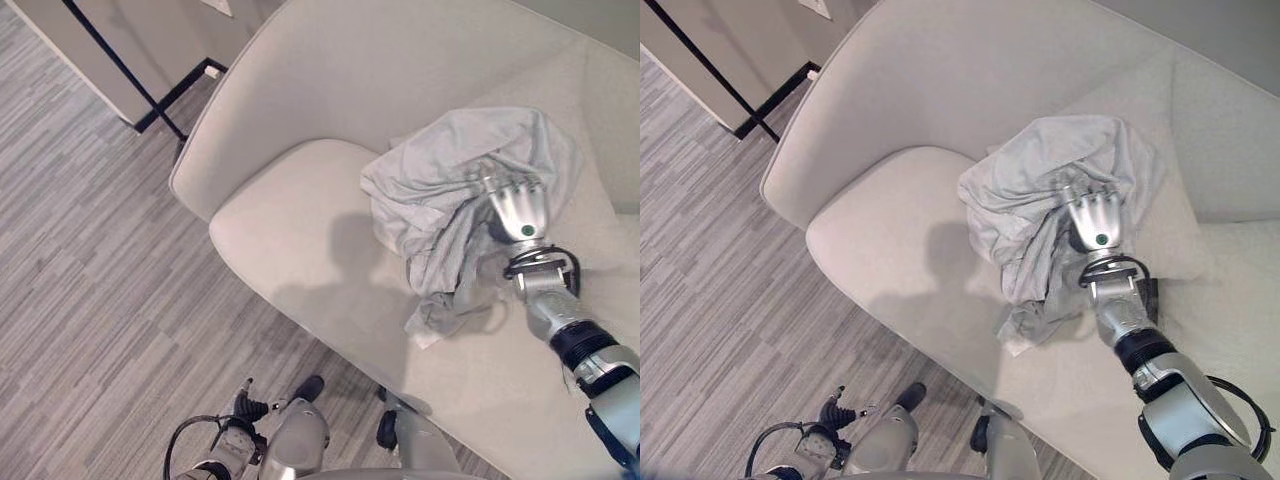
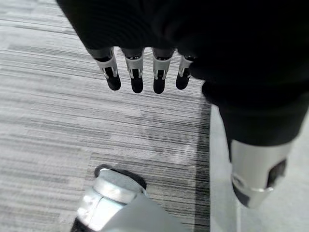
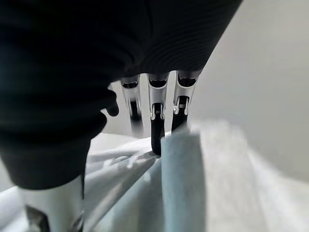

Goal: Hang the clothes on the sofa on the clothes rack.

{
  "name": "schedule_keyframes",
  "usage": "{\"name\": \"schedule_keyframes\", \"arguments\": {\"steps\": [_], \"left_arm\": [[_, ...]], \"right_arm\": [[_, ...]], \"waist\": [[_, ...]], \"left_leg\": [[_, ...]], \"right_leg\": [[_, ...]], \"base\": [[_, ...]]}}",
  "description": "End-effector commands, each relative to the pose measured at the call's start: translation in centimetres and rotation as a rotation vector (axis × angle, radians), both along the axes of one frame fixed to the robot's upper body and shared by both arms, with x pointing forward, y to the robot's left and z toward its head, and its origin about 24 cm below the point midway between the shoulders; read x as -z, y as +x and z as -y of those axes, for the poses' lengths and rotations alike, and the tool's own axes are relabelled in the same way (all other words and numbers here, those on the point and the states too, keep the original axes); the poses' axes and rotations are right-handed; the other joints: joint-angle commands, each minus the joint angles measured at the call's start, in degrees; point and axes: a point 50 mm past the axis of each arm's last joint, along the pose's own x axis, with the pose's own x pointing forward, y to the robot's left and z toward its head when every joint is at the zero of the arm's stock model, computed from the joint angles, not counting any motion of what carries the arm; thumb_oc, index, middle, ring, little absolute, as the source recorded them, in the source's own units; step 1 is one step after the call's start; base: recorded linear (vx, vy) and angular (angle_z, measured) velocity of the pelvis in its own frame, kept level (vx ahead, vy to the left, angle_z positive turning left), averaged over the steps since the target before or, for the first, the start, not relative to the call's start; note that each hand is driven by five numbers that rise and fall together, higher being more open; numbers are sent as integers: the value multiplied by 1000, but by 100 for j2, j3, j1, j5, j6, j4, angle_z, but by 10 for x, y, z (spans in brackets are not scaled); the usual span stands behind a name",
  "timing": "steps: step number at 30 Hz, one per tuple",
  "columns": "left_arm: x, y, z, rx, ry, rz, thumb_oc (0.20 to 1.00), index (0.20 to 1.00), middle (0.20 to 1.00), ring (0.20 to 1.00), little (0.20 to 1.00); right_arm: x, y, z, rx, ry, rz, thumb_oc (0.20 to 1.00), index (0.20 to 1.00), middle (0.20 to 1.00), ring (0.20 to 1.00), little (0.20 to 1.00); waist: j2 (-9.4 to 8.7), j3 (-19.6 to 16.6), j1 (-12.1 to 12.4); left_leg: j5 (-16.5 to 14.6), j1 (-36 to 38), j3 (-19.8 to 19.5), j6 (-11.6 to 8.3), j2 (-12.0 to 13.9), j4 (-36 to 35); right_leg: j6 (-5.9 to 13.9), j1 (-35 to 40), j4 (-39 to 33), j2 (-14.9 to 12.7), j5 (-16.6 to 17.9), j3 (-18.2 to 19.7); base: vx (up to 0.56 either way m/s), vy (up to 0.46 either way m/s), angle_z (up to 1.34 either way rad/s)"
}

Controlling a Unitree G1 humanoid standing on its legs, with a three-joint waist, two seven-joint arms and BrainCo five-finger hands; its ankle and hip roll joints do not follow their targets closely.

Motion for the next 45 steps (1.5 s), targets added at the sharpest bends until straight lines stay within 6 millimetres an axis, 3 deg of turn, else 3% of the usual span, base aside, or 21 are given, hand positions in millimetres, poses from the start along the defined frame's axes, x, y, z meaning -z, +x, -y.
{"name": "schedule_keyframes", "arguments": {"steps": [1, 3, 5, 10, 15, 16, 17, 18, 21, 25, 26, 28, 31, 33, 37, 38, 39, 40, 41, 43, 45], "left_arm": [[0, 7, 25, 114, -8, 21, 1000, 1000, 1000, 1000, 1000], [-1, 11, 28, 146, -10, 31, 1000, 1000, 1000, 1000, 1000], [-3, 13, 29, 162, -11, 41, 1000, 1000, 1000, 1000, 1000], [-6, 19, 26, 202, -8, 58, 1000, 1000, 1000, 1000, 1000], [-8, 22, 20, 171, -9, 68, 1000, 1000, 1000, 1000, 1000], [-9, 23, 18, 160, -11, 68, 1000, 1000, 1000, 1000, 1000], [-9, 23, 18, 157, -12, 68, 1000, 1000, 1000, 1000, 1000], [-9, 23, 16, 145, -14, 71, 1000, 1000, 1000, 1000, 1000], [-10, 24, 18, 141, -20, 80, 1000, 1000, 1000, 1000, 1000], [-11, 25, 18, 181, 11, 83, 1000, 1000, 1000, 1000, 1000], [-11, 25, 19, 185, 15, 83, 1000, 1000, 1000, 1000, 1000], [-11, 24, 16, 182, 25, 82, 1000, 1000, 1000, 1000, 1000], [-10, 22, 14, 179, 36, 76, 1000, 1000, 1000, 1000, 1000], [-9, 18, 9, 158, 45, 65, 1000, 1000, 1000, 1000, 1000], [-3, 1, -5, 89, 58, 17, 1000, 1000, 1000, 1000, 1000], [-4, 1, -6, 92, 60, 18, 1000, 1000, 1000, 1000, 1000], [-2, -4, -9, 77, 56, 0, 1000, 1000, 1000, 1000, 1000], [-2, -4, -9, 78, 57, 0, 1000, 1000, 1000, 1000, 1000], [-1, -8, -12, 72, 53, -6, 1000, 1000, 1000, 1000, 1000], [-2, -10, -14, 69, 49, -6, 1000, 1000, 1000, 1000, 1000], [-6, -8, -19, 23, 0, 28, 1000, 1000, 1000, 1000, 1000]], "right_arm": [[-57, -12, 18, 51, -82, 273, 1000, 1000, 1000, 1000, 1000], [-65, -12, 18, 46, -84, 297, 1000, 1000, 1000, 1000, 1000], [-59, -3, 15, 44, -71, 255, 1000, 1000, 1000, 1000, 1000], [-20, 38, 2, 88, -98, -80, 1000, 1000, 1000, 1000, 1000], [0, 51, -6, 115, -186, -246, 1000, 1000, 1000, 1000, 1000], [6, 55, -7, 148, -225, -331, 912, 912, 912, 912, 912], [6, 55, -8, 146, -226, -331, 467, 467, 467, 467, 467], [9, 57, -7, 170, -216, -369, 200, 200, 200, 200, 200], [13, 58, -5, 208, -42, -389, 200, 200, 200, 200, 200], [27, 52, -2, 206, -22, -409, 200, 200, 200, 200, 200], [28, 50, 0, 207, -14, -405, 200, 200, 200, 200, 200], [29, 49, -1, 192, 0, -397, 200, 200, 200, 200, 200], [27, 48, 2, 188, 14, -369, 200, 200, 200, 200, 200], [9, 50, -2, 139, 30, -289, 200, 200, 200, 200, 200], [-64, 41, -15, -43, 47, -7, 200, 200, 200, 200, 200], [-64, 40, -14, -40, 47, -7, 200, 200, 200, 200, 200], [-85, 28, -13, -80, 32, 87, 200, 200, 200, 200, 200], [-85, 27, -13, -79, 33, 86, 200, 200, 200, 200, 200], [-107, 17, -8, -89, 17, 179, 200, 200, 200, 200, 200], [-116, 12, -6, -94, 12, 216, 200, 200, 200, 200, 200], [-141, -2, 2, -89, -7, 302, 200, 200, 200, 200, 200]], "waist": [[351, 69, -31], [382, 92, -26], [408, 111, -4], [474, 178, 131], [514, 194, 223], [485, 197, 273], [482, 197, 263], [460, 199, 287], [391, 195, 304], [308, 161, 250], [264, 189, 218], [241, 146, 188], [175, 159, 142], [120, 122, 70], [-18, -67, -146], [-34, -65, -147], [-66, -159, -223], [-73, -161, -221], [-71, -282, -267], [-88, -330, -284], [-104, -538, -330]], "left_leg": [[1187, 309, 194, -10, 352, -1603], [1183, 275, 201, -13, 346, -1603], [1196, 242, 217, -22, 343, -1603], [1274, 137, 233, -81, 321, -1603], [1196, 115, 292, -118, 404, -1603], [1212, 93, 308, -139, 407, -1603], [1213, 89, 311, -139, 407, -1603], [1221, 81, 313, -153, 406, -1603], [1255, 67, 347, -177, 399, -1603], [1223, 142, 364, -198, 421, -1603], [1348, 100, 319, -207, 336, -1603], [1193, 208, 383, -182, 422, -1603], [1272, 222, 397, -168, 354, -1603], [1211, 303, 462, -123, 364, -1603], [1009, 667, 663, 9, 401, -1603], [1045, 648, 651, 12, 371, -1603], [959, 834, 695, 71, 351, -1603], [967, 830, 691, 73, 343, -1603], [853, 1037, 739, 121, 349, -1603], [852, 1111, 746, 148, 309, -1603], [772, 1355, 779, 219, 254, -1603]], "right_leg": [[572, -54, 926, -250, -916, -42], [567, -89, 930, -254, -926, -48], [564, -111, 929, -258, -915, -43], [524, -229, 1001, -285, -917, -26], [501, -248, 1077, -195, -1120, -14], [498, -272, 1074, -192, -1111, -16], [497, -278, 1075, -192, -1110, -13], [490, -279, 1069, -187, -1100, -14], [483, -259, 1046, -180, -1071, -20], [478, -172, 1062, -158, -1113, -37], [481, -212, 1046, -247, -941, -61], [499, -142, 1076, -178, -1085, -12], [509, -157, 1059, -265, -906, 4], [521, -122, 1053, -257, -879, 83], [542, 67, 1063, -236, -862, 296], [552, 61, 1044, -264, -827, 294], [560, 188, 1048, -266, -825, 366], [564, 188, 1040, -274, -819, 365], [573, 335, 1063, -264, -855, 415], [592, 390, 1046, -294, -813, 456], [624, 554, 1079, -331, -802, 519]], "base": [[-7, -6, -8], [1, -8, -6], [0, 0, 0], [-2, -1, 0], [45, -51, 4], [0, 0, 0], [4, -37, 0], [0, 0, 0], [-2, -11, 1], [-22, -2, 1], [0, 0, 0], [-16, 8, -1], [-77, 50, -5], [-32, 51, -3], [-4, 65, -26], [9, 78, -33], [1, 57, -22], [47, 98, -22], [39, 80, -18], [9, 83, -18], [13, 116, -21]]}}
